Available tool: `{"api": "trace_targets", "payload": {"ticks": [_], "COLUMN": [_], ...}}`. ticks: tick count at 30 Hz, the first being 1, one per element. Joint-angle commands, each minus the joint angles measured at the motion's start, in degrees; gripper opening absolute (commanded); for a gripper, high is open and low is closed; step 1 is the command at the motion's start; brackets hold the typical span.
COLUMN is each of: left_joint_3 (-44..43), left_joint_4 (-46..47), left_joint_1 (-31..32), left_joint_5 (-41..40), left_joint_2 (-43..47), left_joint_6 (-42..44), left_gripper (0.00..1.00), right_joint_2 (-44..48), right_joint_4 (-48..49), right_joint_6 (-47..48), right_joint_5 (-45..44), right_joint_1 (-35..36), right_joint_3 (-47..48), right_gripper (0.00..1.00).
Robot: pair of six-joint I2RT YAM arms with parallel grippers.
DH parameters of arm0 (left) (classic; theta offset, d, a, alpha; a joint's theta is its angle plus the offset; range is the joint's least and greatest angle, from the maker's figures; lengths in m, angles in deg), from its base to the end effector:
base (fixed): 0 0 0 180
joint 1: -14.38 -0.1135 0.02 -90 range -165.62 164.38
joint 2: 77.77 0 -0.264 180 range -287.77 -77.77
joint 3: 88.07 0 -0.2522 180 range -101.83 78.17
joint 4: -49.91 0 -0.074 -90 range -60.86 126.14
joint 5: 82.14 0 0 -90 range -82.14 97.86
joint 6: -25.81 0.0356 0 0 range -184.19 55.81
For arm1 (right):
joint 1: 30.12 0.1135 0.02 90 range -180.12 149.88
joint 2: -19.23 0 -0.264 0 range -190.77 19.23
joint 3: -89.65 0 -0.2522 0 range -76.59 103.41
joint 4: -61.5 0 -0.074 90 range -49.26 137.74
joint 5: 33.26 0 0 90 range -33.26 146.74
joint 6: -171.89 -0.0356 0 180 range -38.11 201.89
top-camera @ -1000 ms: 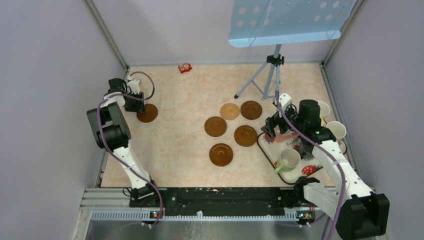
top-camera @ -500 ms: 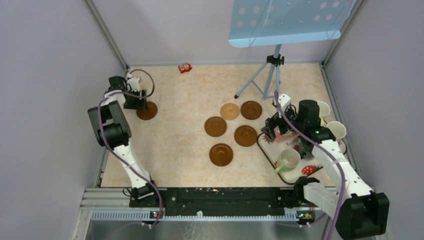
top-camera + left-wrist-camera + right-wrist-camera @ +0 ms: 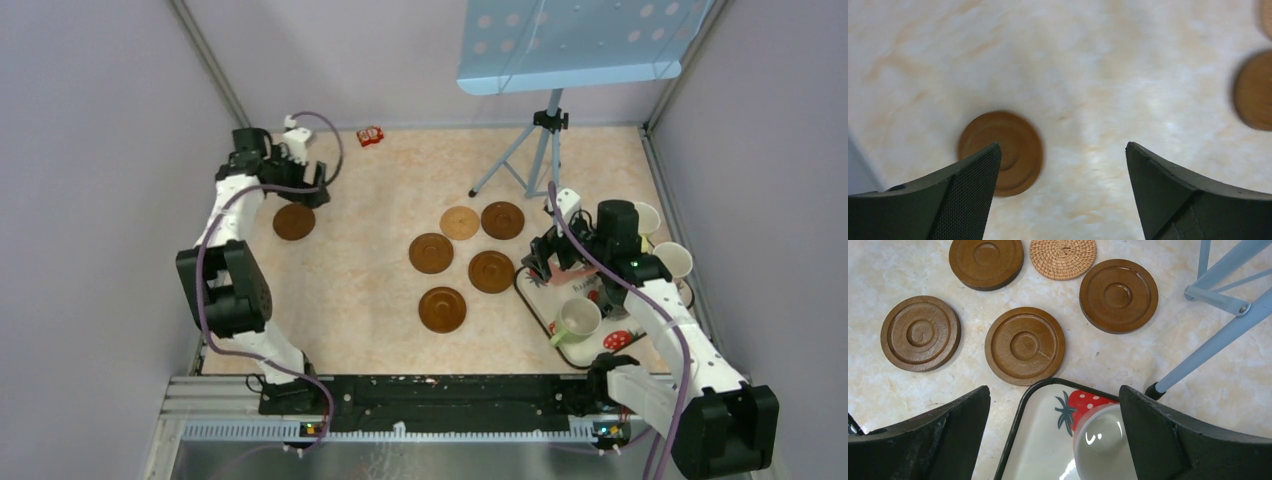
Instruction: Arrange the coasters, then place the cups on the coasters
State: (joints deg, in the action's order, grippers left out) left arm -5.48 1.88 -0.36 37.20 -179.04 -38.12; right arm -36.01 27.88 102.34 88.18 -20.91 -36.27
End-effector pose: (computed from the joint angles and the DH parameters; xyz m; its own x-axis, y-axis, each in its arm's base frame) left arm 0.3797 0.0819 0.2728 -0.6525 0.2245 -0.7238 0.3979 0.9144 -0.0751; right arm 0.2017 0.0515 0.2657 -0.3321 -0.3558 -0.8735 -0.7209 0.6930 -0.0082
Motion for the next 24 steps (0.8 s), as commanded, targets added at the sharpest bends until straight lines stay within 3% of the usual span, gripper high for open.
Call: {"api": "trace_targets", "payload": {"ticks": [1, 6, 13, 24], "left_joint_3": [6.4, 9.6, 8.3, 3.0], "left_joint_4": [-2.5, 0.8, 2.2, 4.6], "left_joint_1": [12.2, 25.6, 36.7, 41.1], "left_joint_5": [4.4, 0.6, -5.5, -10.1], "left_joint_2": [6.4, 6.5, -0.9, -10.6], "left_joint_6": [3.4, 0.7, -0.4, -4.6], "left_gripper": [0.99, 0.99, 0.99, 0.84], "right_joint_2": [-0.1, -0.4, -0.5, -2.1], "right_joint_4": [0.5, 0.1, -0.6, -0.7], "right_joint_6": [1.1, 1.3, 1.8, 1.3], "right_joint_5": [1.4, 1.3, 2.0, 0.6], "right_joint_1": [0.1, 0.0, 0.1, 0.0], "right_joint_3": [3.5, 3.9, 4.0, 4.8], "right_gripper": [0.98, 0.98, 0.99, 0.99]}}
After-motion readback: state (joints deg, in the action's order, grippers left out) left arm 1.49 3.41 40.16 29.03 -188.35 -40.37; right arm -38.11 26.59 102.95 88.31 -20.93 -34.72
